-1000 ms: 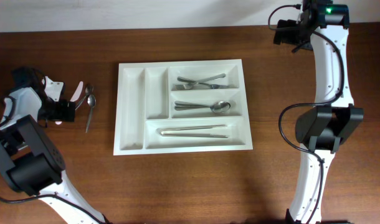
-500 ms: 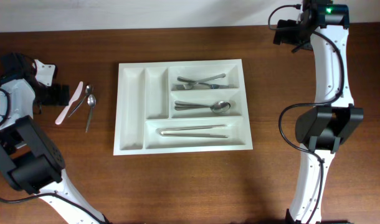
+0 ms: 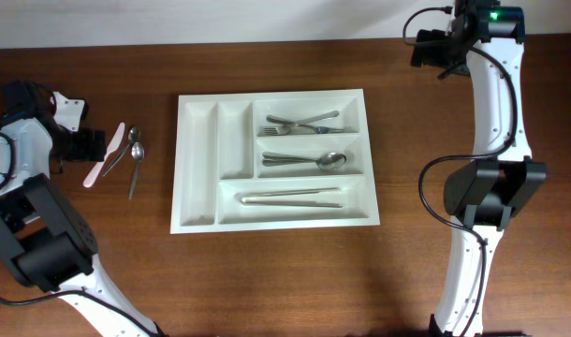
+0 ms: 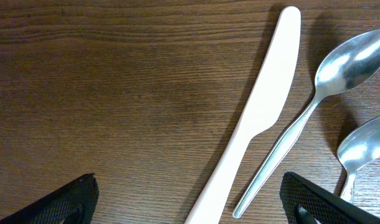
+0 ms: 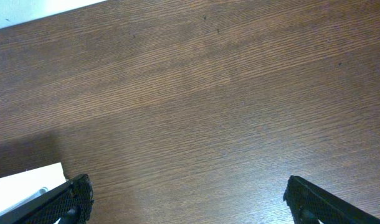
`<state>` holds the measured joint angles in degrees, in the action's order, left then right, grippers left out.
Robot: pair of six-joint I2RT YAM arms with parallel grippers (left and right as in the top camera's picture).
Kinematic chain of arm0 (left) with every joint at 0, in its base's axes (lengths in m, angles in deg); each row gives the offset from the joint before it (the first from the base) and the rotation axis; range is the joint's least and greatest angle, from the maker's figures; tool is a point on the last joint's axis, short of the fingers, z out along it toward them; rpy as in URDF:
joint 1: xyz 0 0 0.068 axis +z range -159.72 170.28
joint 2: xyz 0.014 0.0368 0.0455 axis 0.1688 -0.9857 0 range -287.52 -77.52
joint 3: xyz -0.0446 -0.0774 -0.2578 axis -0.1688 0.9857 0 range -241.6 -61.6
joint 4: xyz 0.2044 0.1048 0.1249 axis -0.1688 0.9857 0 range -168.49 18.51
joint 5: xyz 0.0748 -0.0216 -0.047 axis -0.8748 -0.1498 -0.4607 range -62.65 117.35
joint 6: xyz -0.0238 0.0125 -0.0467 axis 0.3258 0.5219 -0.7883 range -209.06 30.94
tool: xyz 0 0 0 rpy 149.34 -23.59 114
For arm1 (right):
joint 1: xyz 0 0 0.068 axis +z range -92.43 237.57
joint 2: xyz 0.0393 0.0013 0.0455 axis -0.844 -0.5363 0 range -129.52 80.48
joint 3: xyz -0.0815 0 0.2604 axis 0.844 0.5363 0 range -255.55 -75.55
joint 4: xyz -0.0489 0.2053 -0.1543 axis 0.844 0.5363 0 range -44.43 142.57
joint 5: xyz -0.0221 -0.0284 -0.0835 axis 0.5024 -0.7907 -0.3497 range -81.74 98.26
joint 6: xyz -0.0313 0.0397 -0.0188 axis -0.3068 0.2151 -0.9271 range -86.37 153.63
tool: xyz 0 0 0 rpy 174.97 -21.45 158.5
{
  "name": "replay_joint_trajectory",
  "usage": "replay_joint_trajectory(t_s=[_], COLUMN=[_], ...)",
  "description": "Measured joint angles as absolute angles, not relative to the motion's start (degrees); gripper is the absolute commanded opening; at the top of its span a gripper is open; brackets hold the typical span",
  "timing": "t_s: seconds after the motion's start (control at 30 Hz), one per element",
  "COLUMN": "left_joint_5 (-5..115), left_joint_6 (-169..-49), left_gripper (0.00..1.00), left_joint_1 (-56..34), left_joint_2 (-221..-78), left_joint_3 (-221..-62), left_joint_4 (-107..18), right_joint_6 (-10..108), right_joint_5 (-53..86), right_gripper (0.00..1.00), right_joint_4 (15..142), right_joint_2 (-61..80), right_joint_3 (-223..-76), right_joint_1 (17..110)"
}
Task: Pack container
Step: 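Lower and align the left gripper over the pink knife's handle, then close the left gripper on the pink knife and lift it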
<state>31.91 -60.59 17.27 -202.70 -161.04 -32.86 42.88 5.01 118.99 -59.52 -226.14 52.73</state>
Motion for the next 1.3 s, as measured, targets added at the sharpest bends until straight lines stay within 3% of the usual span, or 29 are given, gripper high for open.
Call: replay_joint_trajectory(t_s=[1.07, 1.3], left_joint_5=[27.97, 27.93], left_joint_6=[-59.94, -59.98], left_gripper=[0.95, 0.89], left_joint_1=[17.27, 17.27], left_joint_2=[-207.55, -207.55], left_joint_3=[-160.93, -160.93], left_joint_4=[-35.7, -34.94], right_joint_6=[42.88, 42.88], right_joint_5=[5.01, 5.01], right_gripper=[0.99, 0.99], right_joint_4=[118.99, 118.99], right_joint_2=[-59.52, -59.52], right_joint_3=[-226.14, -226.14], right_joint_1=[52.73, 52.73])
